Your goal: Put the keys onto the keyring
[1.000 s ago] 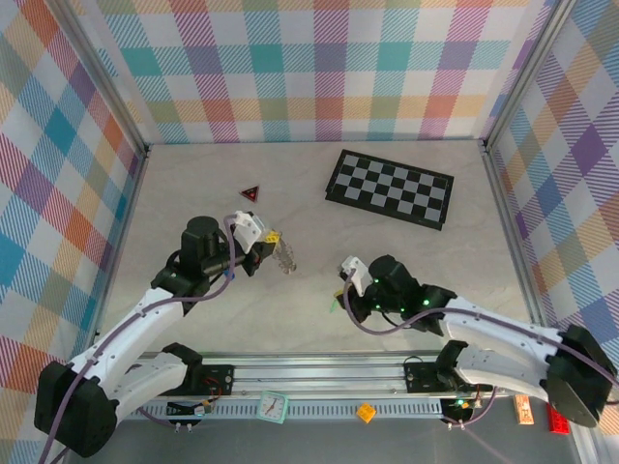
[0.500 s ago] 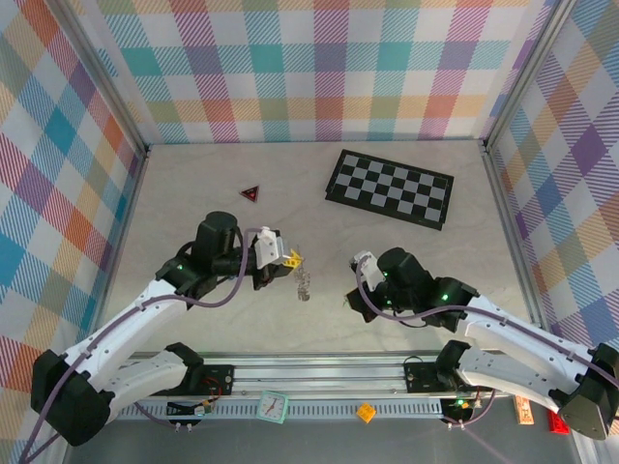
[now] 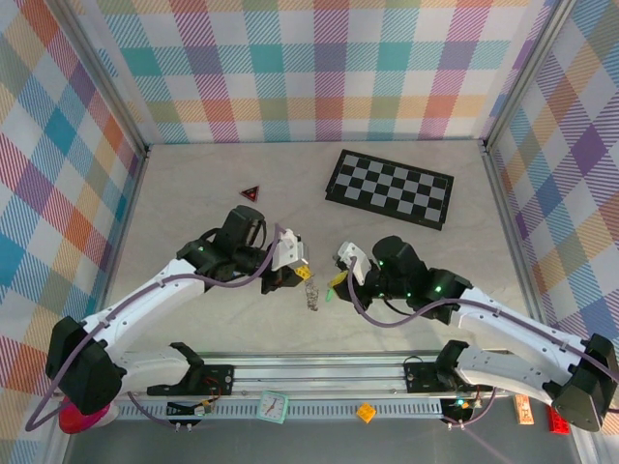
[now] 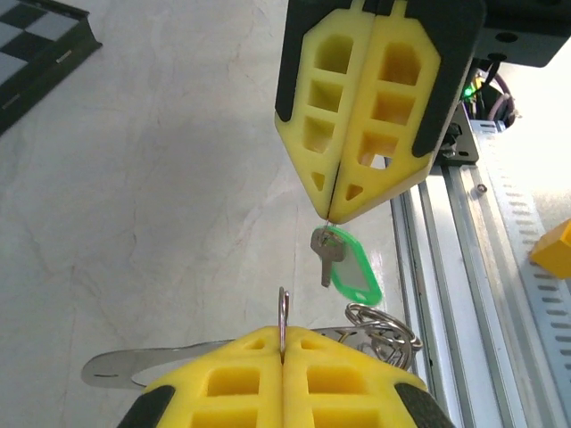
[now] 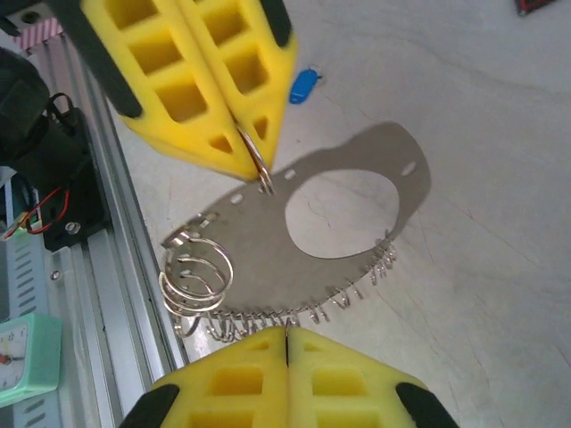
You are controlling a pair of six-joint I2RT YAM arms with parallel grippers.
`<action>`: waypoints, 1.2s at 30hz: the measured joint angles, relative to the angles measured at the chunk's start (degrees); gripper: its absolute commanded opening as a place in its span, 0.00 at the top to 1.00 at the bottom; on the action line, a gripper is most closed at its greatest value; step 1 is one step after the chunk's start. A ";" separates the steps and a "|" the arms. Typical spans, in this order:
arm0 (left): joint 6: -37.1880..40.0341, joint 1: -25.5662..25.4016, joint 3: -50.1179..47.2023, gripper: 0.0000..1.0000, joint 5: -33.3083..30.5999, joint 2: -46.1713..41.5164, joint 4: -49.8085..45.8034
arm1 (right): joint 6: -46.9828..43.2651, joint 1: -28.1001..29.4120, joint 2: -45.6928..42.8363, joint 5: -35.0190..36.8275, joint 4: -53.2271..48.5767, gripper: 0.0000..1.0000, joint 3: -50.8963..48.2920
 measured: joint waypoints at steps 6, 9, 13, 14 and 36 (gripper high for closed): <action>0.46 -0.20 1.11 1.00 0.20 2.19 -1.40 | -1.33 0.02 2.60 -1.79 2.34 1.00 1.27; 0.44 -0.20 1.84 1.00 0.44 2.95 -1.77 | -1.44 0.00 3.21 -2.12 3.93 1.00 1.33; 0.39 -0.24 2.10 1.00 0.63 3.15 -2.36 | -1.44 0.00 4.11 -2.73 5.25 1.00 1.42; 0.37 -0.24 2.16 1.00 0.66 3.19 -2.54 | -1.46 0.02 4.31 -2.78 5.44 1.00 1.42; -0.13 -0.48 2.27 1.00 -0.37 3.72 -1.73 | 1.38 0.24 5.49 2.43 7.85 1.00 1.90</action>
